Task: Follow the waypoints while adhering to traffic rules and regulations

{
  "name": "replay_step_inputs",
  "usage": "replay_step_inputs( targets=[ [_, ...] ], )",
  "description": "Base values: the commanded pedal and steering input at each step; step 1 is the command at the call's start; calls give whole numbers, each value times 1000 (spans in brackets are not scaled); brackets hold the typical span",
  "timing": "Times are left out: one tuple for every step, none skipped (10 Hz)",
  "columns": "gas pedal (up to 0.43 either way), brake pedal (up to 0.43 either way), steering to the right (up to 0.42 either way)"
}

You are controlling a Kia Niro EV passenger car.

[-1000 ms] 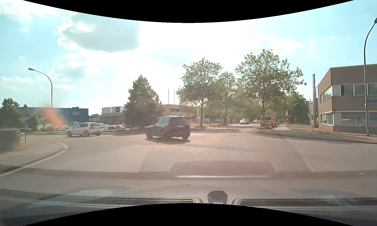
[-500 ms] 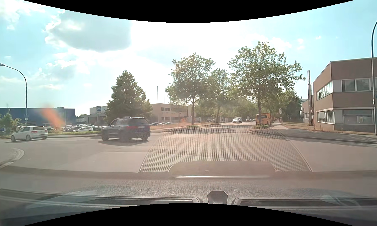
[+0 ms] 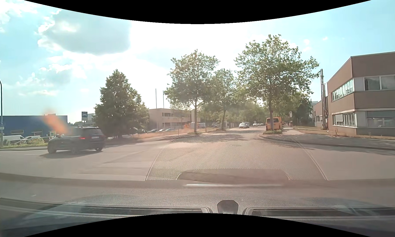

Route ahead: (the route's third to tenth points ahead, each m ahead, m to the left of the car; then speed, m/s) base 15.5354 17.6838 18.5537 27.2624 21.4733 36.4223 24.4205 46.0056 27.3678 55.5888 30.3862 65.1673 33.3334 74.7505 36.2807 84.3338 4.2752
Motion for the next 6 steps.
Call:
replay_step_inputs(
  targets=[
    [0,159,18],
    [0,98,15],
    [0,12,0],
    [0,0,-20],
    [79,0,-41],
    [98,0,-56]
  ],
)
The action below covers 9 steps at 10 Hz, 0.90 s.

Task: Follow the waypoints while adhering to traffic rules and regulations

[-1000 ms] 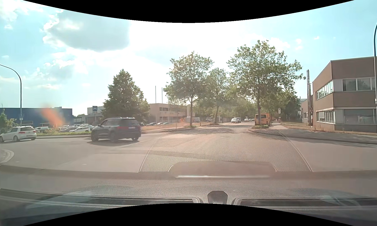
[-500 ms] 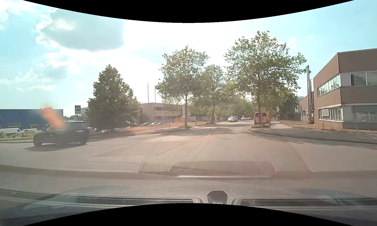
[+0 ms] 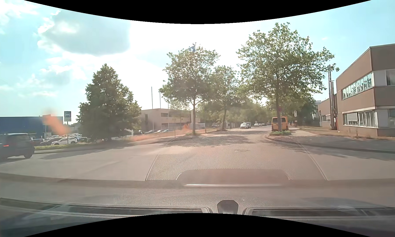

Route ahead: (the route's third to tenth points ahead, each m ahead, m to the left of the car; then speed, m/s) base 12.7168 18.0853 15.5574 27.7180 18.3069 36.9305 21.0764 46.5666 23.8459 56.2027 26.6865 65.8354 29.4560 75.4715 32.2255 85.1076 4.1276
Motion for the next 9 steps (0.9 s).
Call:
replay_step_inputs(
  targets=[
    [130,0,-81],
    [177,0,-107],
    [177,0,-139],
    [177,0,-175],
    [189,0,-211],
    [197,0,-253],
    [228,0,-283],
    [228,0,-320],
    [228,0,-346]
  ],
)
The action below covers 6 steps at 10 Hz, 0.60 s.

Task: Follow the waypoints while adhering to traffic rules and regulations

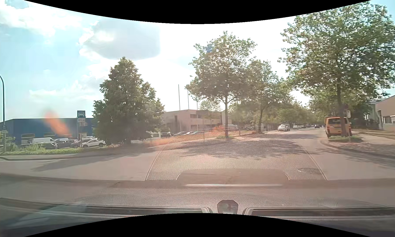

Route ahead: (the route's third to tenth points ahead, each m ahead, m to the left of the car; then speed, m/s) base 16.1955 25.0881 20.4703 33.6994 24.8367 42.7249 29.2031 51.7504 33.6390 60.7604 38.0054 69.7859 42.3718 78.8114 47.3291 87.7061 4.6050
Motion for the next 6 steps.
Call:
replay_step_inputs(
  targets=[
    [220,0,-364],
    [220,0,-374],
    [209,0,-379],
    [209,0,-383],
    [209,0,-387],
    [209,0,-388]
  ],
)
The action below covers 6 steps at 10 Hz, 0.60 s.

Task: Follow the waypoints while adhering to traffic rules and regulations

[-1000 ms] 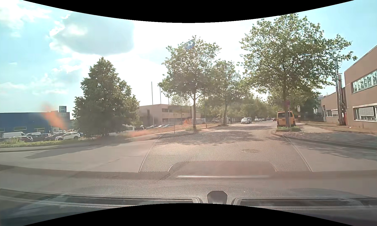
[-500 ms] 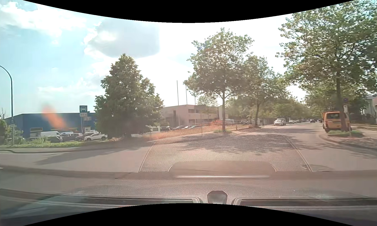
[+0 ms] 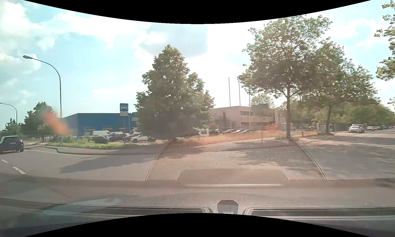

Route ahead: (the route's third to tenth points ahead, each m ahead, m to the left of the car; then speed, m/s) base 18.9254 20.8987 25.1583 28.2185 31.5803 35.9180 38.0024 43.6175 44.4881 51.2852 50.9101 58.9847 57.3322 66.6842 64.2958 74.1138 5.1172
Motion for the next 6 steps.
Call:
replay_step_inputs(
  targets=[
    [209,0,-392],
    [209,0,-394],
    [209,0,-394],
    [209,0,-394],
    [209,0,-394],
    [209,0,-390]
  ],
)
